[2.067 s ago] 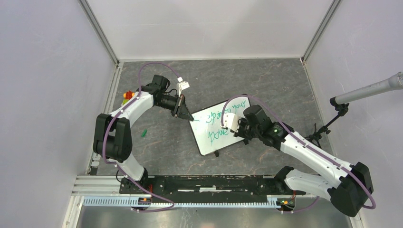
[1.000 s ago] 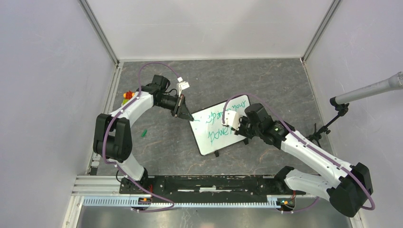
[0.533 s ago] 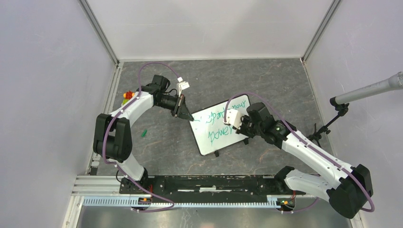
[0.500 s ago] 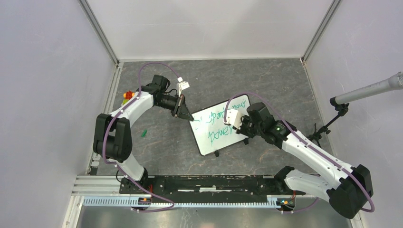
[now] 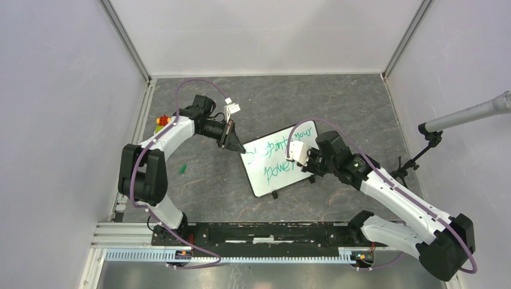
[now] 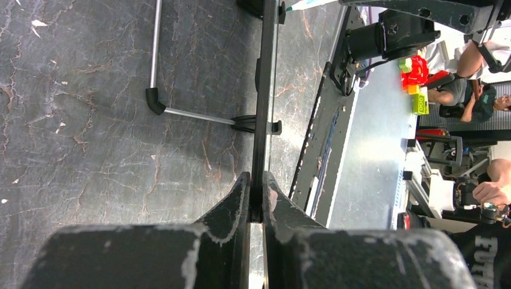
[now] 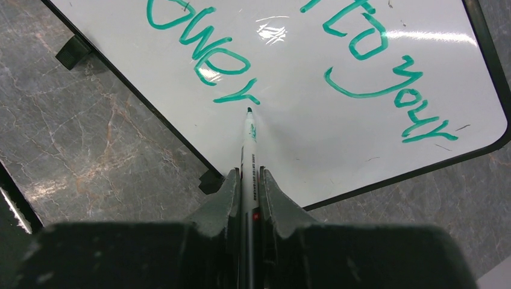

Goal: Write a sentence on the whiteboard
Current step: Write a sentence on the whiteboard, then pick up the pen cap from the center of the board, then insert the whiteboard marker without the cap into the pen cap.

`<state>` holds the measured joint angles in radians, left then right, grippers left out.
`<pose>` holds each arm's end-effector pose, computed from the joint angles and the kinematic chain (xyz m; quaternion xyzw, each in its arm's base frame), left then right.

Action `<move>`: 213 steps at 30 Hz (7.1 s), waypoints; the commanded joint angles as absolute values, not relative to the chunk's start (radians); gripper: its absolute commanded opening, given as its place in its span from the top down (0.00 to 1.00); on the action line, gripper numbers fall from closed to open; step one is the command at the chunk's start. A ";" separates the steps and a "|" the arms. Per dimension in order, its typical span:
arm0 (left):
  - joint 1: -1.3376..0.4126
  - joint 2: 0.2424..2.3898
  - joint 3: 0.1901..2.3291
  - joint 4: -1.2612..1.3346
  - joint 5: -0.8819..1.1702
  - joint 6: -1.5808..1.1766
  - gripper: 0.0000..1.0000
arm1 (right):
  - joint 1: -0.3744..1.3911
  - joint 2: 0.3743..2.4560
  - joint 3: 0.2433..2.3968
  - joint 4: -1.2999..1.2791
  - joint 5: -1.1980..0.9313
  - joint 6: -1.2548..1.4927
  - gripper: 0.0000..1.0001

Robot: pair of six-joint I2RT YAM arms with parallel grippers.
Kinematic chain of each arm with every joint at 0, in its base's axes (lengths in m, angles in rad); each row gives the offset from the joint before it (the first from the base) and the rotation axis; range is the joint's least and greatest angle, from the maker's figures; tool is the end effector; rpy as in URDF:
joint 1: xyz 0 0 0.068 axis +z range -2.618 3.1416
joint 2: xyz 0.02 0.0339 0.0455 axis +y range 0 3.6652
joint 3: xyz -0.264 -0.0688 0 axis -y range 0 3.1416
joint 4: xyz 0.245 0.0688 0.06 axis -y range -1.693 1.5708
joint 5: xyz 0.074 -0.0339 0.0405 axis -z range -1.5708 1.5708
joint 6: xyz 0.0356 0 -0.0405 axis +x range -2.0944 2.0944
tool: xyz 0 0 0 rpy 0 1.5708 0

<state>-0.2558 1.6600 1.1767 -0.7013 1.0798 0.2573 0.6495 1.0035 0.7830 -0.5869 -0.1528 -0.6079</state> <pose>0.3041 -0.1120 0.2316 0.3090 0.7892 -0.5044 0.1650 0.1606 0.1288 0.2622 -0.5672 0.7317 0.0785 0.3699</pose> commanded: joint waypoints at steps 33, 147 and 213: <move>-0.258 1.620 1.293 -0.695 0.961 0.245 0.54 | 0.644 1.008 1.000 -0.665 -0.332 -0.624 1.00; -0.788 1.324 1.573 -1.262 0.323 0.636 0.98 | 0.585 1.121 0.891 -0.026 -0.994 0.139 1.00; -0.841 1.342 1.527 -1.295 0.349 0.680 0.98 | 0.627 1.163 0.943 -0.068 -0.982 0.093 1.00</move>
<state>-0.8337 1.3331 1.4872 -1.2926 0.3161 0.6682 0.6178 1.1595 0.9085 -0.1188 -0.9726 0.0822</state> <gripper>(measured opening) 0.196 0.162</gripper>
